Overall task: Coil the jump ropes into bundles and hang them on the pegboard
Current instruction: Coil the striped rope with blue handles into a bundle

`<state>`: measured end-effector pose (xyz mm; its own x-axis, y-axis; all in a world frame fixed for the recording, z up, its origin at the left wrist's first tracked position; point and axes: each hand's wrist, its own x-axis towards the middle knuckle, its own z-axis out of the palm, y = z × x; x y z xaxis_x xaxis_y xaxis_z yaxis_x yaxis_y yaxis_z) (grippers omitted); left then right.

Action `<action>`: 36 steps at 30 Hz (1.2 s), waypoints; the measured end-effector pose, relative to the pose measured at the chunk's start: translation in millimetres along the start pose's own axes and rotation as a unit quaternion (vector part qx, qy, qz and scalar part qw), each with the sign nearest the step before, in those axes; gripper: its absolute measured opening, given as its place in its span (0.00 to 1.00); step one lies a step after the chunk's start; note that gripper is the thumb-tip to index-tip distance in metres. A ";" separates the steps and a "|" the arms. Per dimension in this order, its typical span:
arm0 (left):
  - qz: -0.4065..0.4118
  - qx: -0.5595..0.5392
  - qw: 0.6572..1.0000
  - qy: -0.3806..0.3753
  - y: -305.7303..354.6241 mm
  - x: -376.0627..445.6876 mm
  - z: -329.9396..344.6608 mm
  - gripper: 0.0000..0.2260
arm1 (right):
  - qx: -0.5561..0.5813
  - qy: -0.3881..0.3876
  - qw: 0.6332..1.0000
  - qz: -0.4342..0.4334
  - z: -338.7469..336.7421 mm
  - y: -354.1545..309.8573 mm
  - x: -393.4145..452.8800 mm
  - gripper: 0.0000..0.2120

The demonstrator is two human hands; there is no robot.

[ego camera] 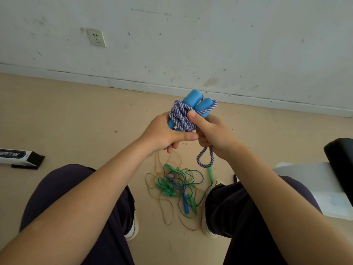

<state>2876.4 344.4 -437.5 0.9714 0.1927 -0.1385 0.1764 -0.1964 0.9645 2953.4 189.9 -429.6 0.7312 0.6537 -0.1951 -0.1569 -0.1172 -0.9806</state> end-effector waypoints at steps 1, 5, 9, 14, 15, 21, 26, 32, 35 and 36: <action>0.003 -0.017 1.000 -0.010 0.5 -0.4 -0.4 0.18 | 0.010 -0.010 1.000 -0.001 -1.1 -0.4 0.4 0.19; 0.000 -0.036 0.999 -0.002 0.2 -1.3 1.7 0.18 | -0.005 -0.023 1.000 -0.007 -1.1 0.4 0.8 0.18; -0.021 -0.079 0.993 0.084 1.0 3.1 -5.5 0.19 | -0.026 -0.031 0.999 -0.022 -2.1 -4.8 1.3 0.15; -0.008 -0.112 0.988 0.110 2.2 5.3 -14.3 0.26 | -0.097 0.003 0.995 -0.022 -3.1 -5.0 1.3 0.14; -0.010 -0.120 0.987 0.109 1.6 5.2 -13.9 0.25 | -0.134 0.020 0.990 -0.022 -3.6 -4.3 1.8 0.15; -0.012 -0.158 0.980 0.121 0.7 5.1 -14.6 0.24 | -0.295 0.082 0.952 -0.023 -8.8 2.6 7.2 0.17; -0.032 -0.143 0.970 0.192 -3.9 8.2 -19.8 0.22 | -0.304 0.060 0.951 -0.019 -5.6 7.0 8.1 0.17; -0.059 -0.109 0.964 0.237 -14.5 13.3 -24.9 0.17 | -0.326 0.062 0.943 -0.033 -9.1 2.5 7.4 0.17; -0.072 -0.096 0.966 0.227 -16.9 14.7 -24.5 0.16 | -0.335 0.064 0.939 -0.044 -8.6 0.7 6.3 0.17; -0.076 -0.086 0.969 0.220 -18.0 15.0 -23.1 0.15 | -0.334 0.065 0.939 -0.048 -9.4 -0.2 5.6 0.17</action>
<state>2884.2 373.0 -451.8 0.7683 0.6053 -0.2083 0.2456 0.0218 0.9691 2963.7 186.6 -430.7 0.8027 0.5930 -0.0637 0.3333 -0.5347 -0.7765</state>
